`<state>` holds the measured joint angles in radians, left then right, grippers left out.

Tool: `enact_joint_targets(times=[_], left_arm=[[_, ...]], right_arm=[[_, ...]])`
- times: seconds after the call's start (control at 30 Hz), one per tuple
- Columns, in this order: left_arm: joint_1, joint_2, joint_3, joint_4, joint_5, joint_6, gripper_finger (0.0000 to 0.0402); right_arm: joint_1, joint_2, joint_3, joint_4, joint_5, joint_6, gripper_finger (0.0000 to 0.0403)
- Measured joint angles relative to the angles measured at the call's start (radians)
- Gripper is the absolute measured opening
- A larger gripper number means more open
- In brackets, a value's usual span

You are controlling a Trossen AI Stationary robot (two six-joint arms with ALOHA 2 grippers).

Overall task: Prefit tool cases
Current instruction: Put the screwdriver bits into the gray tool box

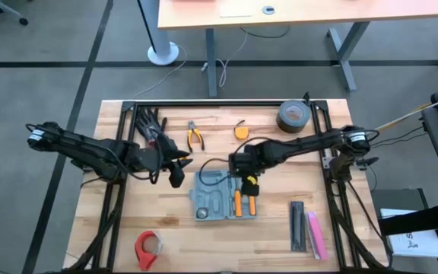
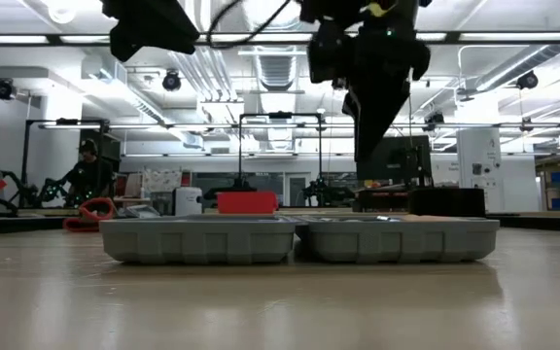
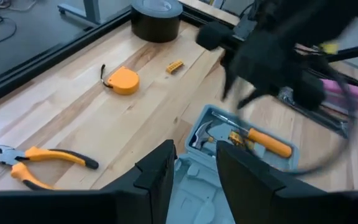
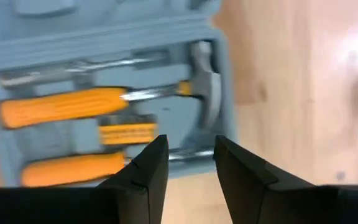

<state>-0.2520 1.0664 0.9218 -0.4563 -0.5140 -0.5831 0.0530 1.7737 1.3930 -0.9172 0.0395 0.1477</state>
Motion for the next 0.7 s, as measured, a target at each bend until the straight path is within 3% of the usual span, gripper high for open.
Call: enact_joint_targets(times=[0.7], left_arm=[[-0.001, 0.0, -0.001, 0.015, -0.072, -0.001, 0.0123]], right_arm=[[-0.352, -0.024, -0.077, -0.019, 0.013, -0.192, 0.0162]])
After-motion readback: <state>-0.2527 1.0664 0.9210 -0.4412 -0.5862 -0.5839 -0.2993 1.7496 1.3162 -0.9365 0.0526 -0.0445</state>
